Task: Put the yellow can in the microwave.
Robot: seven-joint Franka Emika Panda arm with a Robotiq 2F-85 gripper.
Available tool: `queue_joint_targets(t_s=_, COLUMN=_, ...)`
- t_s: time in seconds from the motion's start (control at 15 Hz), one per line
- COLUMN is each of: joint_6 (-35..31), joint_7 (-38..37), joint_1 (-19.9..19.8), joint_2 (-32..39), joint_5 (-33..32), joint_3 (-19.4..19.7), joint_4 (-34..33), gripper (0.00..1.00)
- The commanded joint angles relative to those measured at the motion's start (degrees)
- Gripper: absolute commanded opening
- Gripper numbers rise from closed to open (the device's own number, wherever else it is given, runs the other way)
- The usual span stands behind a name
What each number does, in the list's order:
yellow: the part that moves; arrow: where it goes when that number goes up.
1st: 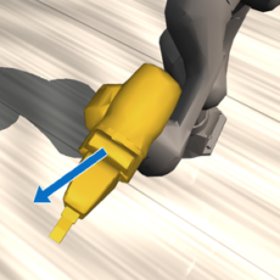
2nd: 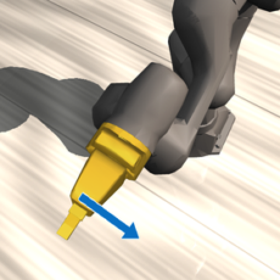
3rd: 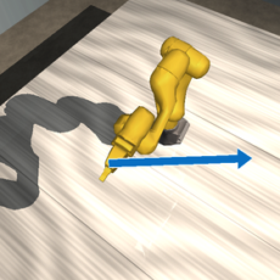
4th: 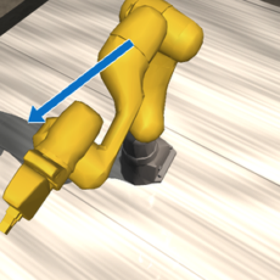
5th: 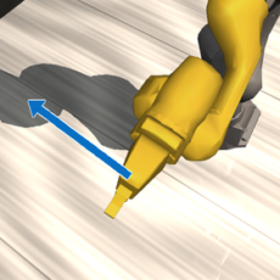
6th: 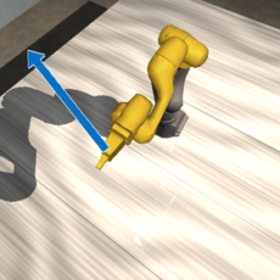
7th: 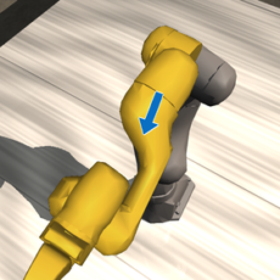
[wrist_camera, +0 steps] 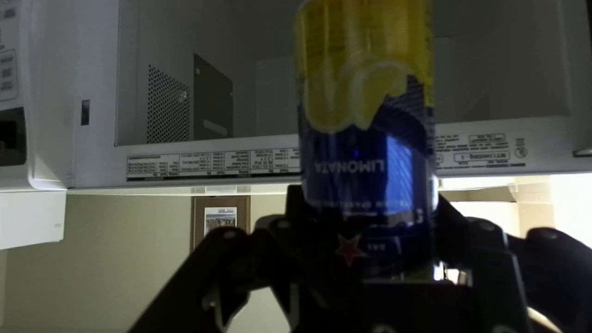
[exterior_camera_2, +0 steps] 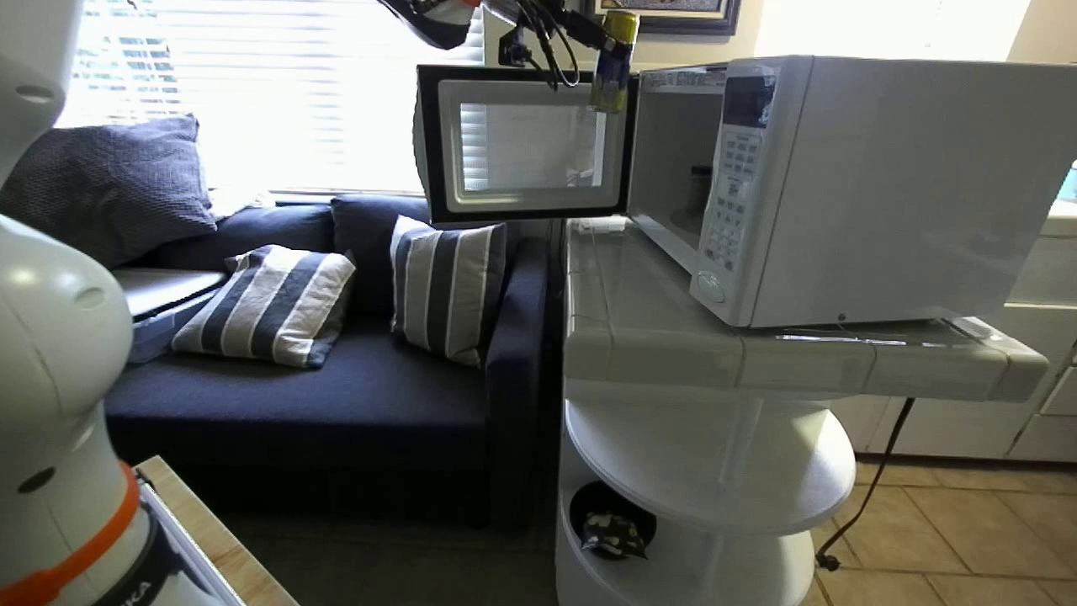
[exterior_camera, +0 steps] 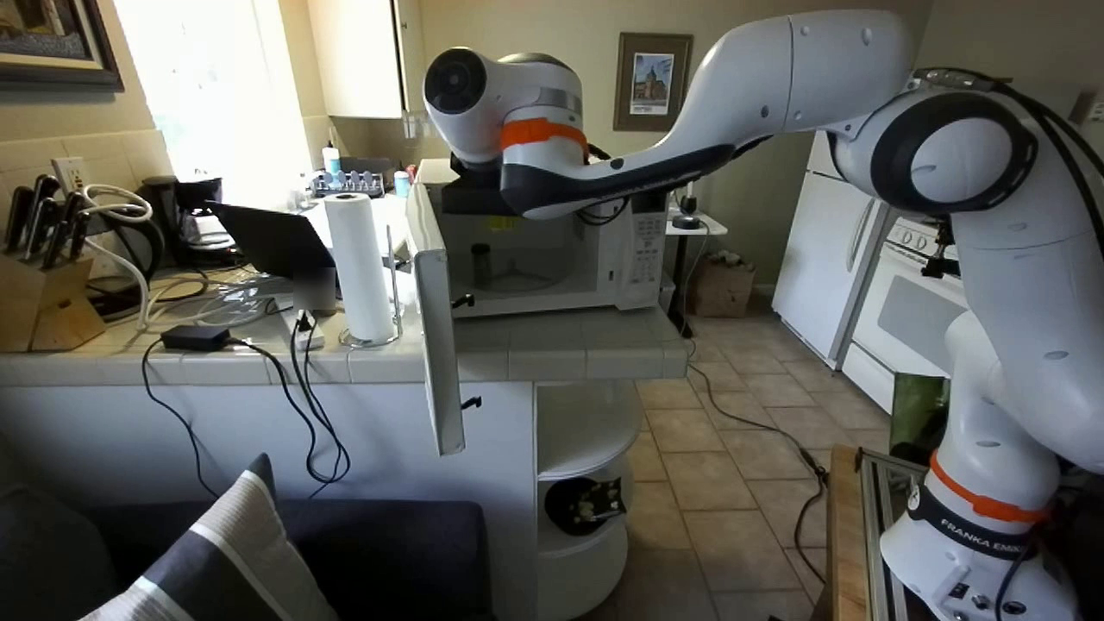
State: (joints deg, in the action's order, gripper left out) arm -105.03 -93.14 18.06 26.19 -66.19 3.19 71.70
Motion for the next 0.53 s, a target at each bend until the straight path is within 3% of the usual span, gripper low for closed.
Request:
queue_joint_targets(t_s=0.0, joint_6=-6.0, joint_7=-0.3, joint_1=-3.4, joint_2=-9.2, joint_5=-2.0, joint_3=-1.8, joint_4=13.7, gripper=0.38)
queue_joint_targets(t_s=0.47, joint_6=-21.2, joint_7=-1.2, joint_1=-10.4, joint_2=-20.8, joint_5=-3.6, joint_3=-2.1, joint_4=33.0, gripper=0.38)
